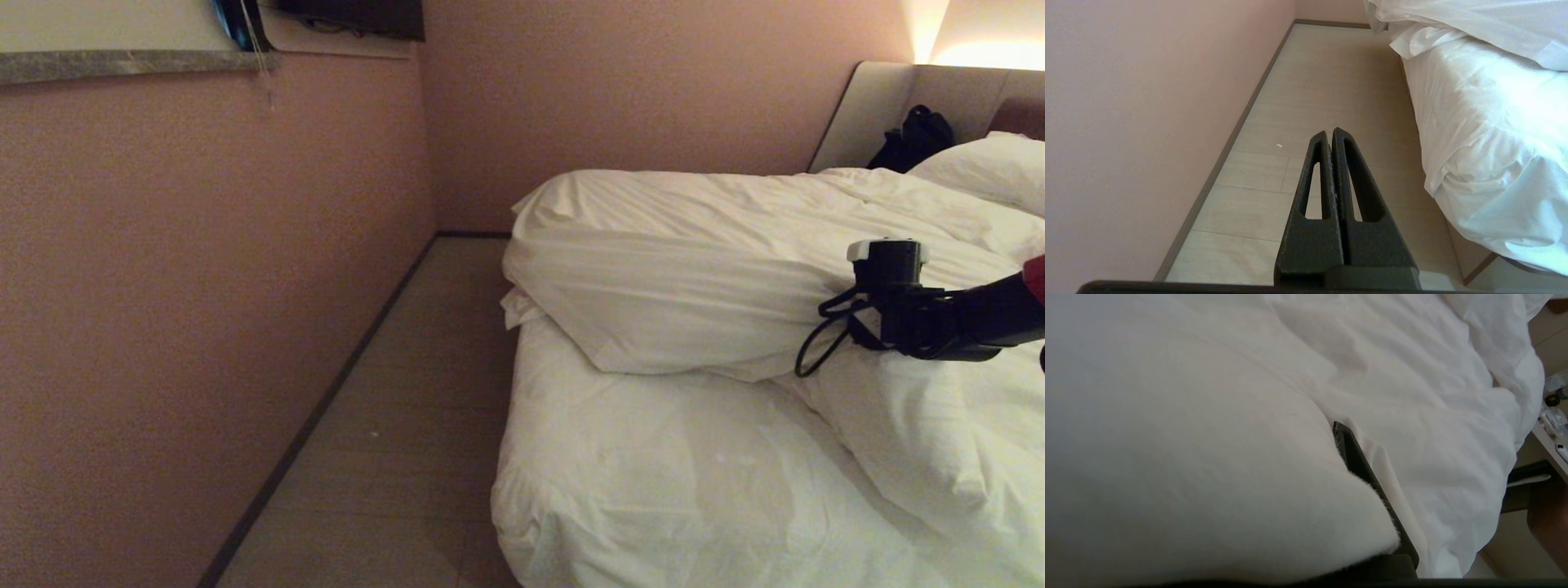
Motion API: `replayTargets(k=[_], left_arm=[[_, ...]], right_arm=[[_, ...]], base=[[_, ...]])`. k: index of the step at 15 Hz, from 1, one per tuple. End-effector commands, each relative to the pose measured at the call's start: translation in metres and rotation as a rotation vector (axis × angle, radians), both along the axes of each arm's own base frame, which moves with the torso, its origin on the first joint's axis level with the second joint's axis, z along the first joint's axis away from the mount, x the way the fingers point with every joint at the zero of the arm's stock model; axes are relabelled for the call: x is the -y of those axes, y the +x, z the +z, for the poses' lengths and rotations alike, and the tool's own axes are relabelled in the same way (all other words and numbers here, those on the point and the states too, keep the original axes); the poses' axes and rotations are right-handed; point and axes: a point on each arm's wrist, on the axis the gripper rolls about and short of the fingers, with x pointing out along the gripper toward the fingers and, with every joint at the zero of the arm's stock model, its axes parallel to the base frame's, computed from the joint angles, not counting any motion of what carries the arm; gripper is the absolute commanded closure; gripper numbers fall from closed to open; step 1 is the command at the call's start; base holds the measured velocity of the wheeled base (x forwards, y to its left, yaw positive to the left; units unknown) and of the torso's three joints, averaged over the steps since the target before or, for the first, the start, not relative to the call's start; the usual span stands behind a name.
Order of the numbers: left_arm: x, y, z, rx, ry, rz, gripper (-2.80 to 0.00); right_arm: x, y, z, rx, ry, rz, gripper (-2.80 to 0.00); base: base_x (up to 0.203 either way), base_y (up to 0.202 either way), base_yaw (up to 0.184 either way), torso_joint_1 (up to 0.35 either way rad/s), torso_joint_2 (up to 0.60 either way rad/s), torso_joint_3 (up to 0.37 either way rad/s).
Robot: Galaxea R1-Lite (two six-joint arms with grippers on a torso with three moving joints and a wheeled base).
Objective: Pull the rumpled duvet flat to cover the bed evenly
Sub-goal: Flatten the corners of the folded blanket
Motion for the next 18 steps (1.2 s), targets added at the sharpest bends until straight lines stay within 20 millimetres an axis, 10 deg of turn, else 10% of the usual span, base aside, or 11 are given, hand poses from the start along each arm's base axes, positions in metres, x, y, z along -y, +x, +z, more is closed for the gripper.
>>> replayTargets(k=[1, 4, 5, 11, 18], left_arm=[[0.000, 0.000, 0.000, 0.000, 0.000, 0.001, 0.00], [0.000, 0.000, 0.000, 0.000, 0.000, 0.001, 0.00], [0.000, 0.000, 0.000, 0.000, 0.000, 0.001, 0.00], [0.000, 0.000, 0.000, 0.000, 0.000, 0.001, 0.00], [0.000, 0.000, 0.000, 0.000, 0.000, 0.001, 0.00]], right_arm=[[0.001, 0.002, -0.009, -0.021, 0.005, -0.002, 0.00], [-0.002, 0.000, -0.016, -0.043, 0.021, 0.027, 0.00], [-0.003, -0.001, -0.018, -0.048, 0.035, 0.050, -2.80], [-0.019, -0.011, 0.003, 0.009, 0.129, 0.205, -2.80], [-0.108, -0.086, 0.080, -0.010, 0.489, 0.669, -2.80]], base=[[0.000, 0.000, 0.000, 0.000, 0.00, 0.000], [0.000, 0.000, 0.000, 0.000, 0.00, 0.000], [0.000, 0.000, 0.000, 0.000, 0.00, 0.000], [0.000, 0.000, 0.000, 0.000, 0.00, 0.000], [0.000, 0.000, 0.000, 0.000, 0.00, 0.000]])
